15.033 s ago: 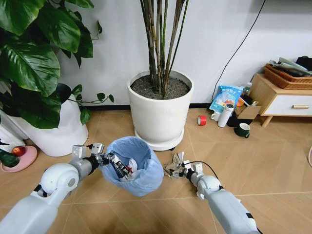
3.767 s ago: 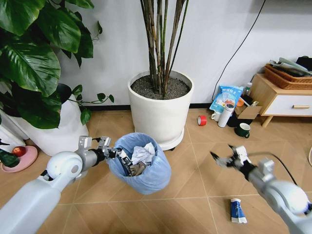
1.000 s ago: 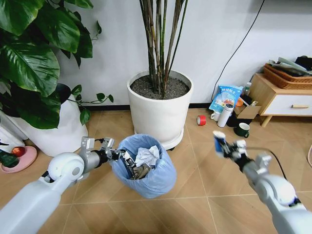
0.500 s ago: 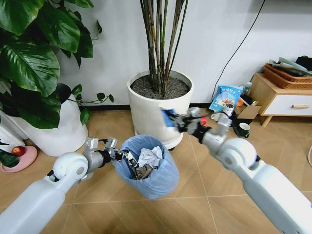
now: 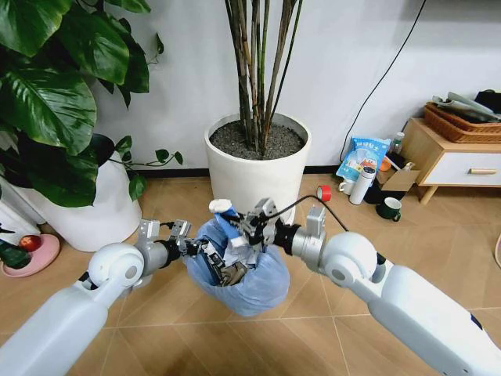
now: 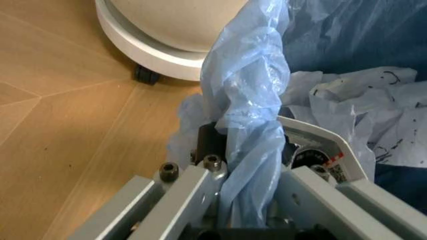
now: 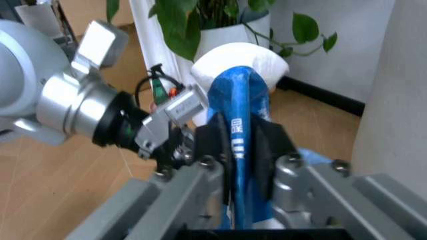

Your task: Pick up the trash bin and place the garbage on the floor into it.

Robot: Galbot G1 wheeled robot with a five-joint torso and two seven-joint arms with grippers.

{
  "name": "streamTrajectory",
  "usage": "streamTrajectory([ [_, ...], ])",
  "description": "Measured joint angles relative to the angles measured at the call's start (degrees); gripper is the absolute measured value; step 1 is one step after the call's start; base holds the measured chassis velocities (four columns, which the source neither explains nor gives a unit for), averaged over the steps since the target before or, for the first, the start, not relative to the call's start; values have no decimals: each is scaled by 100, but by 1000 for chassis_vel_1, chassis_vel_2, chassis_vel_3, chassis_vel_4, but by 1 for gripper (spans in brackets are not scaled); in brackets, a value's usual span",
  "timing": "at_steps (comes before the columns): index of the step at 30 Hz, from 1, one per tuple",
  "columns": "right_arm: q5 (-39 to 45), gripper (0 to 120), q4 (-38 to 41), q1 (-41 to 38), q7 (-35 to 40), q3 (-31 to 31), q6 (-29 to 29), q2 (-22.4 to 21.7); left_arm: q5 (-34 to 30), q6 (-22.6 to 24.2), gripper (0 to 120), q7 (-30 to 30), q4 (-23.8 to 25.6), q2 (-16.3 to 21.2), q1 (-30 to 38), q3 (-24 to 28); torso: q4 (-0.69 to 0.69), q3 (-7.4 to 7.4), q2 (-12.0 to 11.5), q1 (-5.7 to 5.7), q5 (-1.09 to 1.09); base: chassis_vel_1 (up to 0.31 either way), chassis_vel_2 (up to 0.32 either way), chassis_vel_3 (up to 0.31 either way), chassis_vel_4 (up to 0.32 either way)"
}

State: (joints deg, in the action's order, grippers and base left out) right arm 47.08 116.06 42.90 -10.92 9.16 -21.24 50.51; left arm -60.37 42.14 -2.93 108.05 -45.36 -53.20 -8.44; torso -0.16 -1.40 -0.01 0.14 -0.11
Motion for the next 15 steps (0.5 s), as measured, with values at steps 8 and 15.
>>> streamTrajectory([
  [8,-184,48,-24,275,21,-111,-21,-5,-20,0,0,-1,18,28,0,-29,1,0,0,0,0,0,0,0,0],
  [15,-302,70,6,515,36,-346,32,7,-16,0,0,-12,19,0,-14,-44,1,0,0,0,0,0,0,0,0],
])
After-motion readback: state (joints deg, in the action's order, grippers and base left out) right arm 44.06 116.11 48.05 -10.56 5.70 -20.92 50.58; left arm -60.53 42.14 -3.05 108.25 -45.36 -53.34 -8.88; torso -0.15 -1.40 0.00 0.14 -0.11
